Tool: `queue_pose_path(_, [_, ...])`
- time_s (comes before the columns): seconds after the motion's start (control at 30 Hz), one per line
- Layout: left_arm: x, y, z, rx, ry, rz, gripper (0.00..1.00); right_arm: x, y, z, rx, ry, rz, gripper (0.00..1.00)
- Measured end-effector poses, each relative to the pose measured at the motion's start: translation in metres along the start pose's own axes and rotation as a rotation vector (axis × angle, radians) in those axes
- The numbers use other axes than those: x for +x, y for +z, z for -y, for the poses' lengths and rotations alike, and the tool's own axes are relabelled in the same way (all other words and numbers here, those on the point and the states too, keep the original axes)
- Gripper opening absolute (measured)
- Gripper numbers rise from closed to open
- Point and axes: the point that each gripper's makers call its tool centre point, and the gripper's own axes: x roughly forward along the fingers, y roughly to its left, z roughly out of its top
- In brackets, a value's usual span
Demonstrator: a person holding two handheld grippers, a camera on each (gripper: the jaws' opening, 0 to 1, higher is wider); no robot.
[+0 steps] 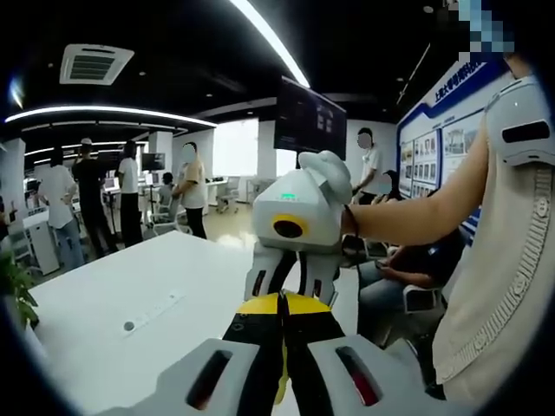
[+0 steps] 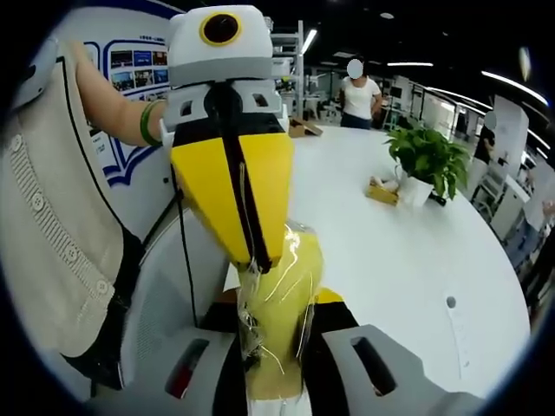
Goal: Compare the silicone blocks by pressing each to a similar depth, holding the contact briefly, and releasing to observe deformation and rebound differences across the visible hardness samples.
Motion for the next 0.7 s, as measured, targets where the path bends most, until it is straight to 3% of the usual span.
queue_pose_path(0.7, [0.0022, -0.0069, -0.0024, -0.014, -0.006, -0.016, 0.0, 0.0018, -0.0092, 0.0017, 0.005, -0.003, -0.017, 0.2])
